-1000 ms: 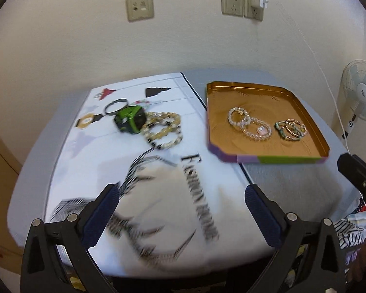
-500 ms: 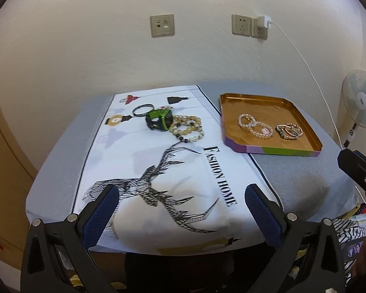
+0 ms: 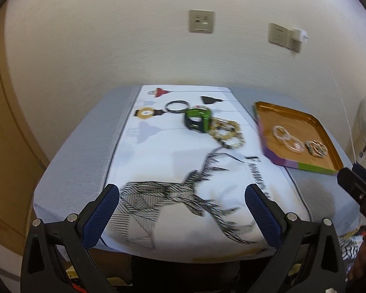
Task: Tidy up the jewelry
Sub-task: 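Withdraw both open tools from the tray back over the pile, then grasp the dark-and-cream beaded bracelet with the right tool, then grasp the green-black watch by its band with the left tool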
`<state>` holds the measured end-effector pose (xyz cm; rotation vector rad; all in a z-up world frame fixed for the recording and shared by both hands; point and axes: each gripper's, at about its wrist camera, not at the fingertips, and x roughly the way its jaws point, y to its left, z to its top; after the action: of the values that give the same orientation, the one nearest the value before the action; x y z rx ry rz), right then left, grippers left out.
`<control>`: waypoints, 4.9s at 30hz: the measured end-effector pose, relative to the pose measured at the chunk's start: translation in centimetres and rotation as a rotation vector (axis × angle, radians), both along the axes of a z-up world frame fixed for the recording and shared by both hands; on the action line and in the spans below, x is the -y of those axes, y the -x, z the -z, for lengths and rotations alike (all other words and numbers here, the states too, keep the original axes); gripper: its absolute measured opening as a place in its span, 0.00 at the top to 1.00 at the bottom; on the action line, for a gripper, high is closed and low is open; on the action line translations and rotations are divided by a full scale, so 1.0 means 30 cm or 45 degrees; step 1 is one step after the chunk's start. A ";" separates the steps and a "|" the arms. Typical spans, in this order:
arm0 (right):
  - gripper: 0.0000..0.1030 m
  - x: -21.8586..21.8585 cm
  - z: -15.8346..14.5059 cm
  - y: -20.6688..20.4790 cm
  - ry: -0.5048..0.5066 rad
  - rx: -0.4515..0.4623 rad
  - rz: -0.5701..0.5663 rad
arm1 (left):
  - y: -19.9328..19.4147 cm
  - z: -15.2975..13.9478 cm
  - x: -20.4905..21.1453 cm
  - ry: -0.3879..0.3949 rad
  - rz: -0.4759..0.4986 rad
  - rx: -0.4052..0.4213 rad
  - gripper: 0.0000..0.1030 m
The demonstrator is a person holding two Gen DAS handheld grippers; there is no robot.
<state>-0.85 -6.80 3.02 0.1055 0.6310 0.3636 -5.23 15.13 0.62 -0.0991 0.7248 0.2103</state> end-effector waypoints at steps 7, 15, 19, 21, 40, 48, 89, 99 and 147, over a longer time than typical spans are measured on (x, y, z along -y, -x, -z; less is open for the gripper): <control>0.08 -0.085 0.052 -0.090 -0.001 -0.081 -0.049 | -0.079 0.029 -0.105 0.024 -0.041 -0.019 0.01; 0.08 -0.154 0.103 -0.162 0.057 -0.125 -0.099 | -0.166 0.064 -0.144 0.042 -0.028 -0.066 0.01; 0.08 -0.167 0.113 -0.185 0.063 -0.130 -0.106 | -0.192 0.087 -0.166 0.044 -0.049 -0.091 0.01; 0.08 -0.168 0.118 -0.193 0.057 -0.137 -0.106 | -0.204 0.099 -0.179 0.061 -0.056 -0.102 0.01; 0.08 -0.232 0.152 -0.227 0.070 -0.168 -0.159 | -0.249 0.084 -0.218 0.045 -0.061 -0.084 0.01; 0.08 -0.247 0.164 -0.235 0.075 -0.175 -0.164 | -0.258 0.105 -0.239 0.050 -0.074 -0.100 0.01; 0.87 -0.432 0.274 -0.552 0.217 -0.313 -0.313 | -0.278 0.150 -0.365 0.096 -0.166 -0.116 0.01; 0.87 -0.279 0.261 -0.435 0.019 -0.329 -0.279 | -0.368 0.100 -0.269 0.078 -0.047 -0.091 0.01; 0.87 -0.074 0.082 -0.168 -0.073 -0.158 -0.185 | -0.219 -0.009 0.072 0.024 0.276 -0.064 0.88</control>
<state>4.18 -4.57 0.57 0.1378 0.7532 0.5184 1.33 12.95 0.89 -0.0328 0.7817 -0.0010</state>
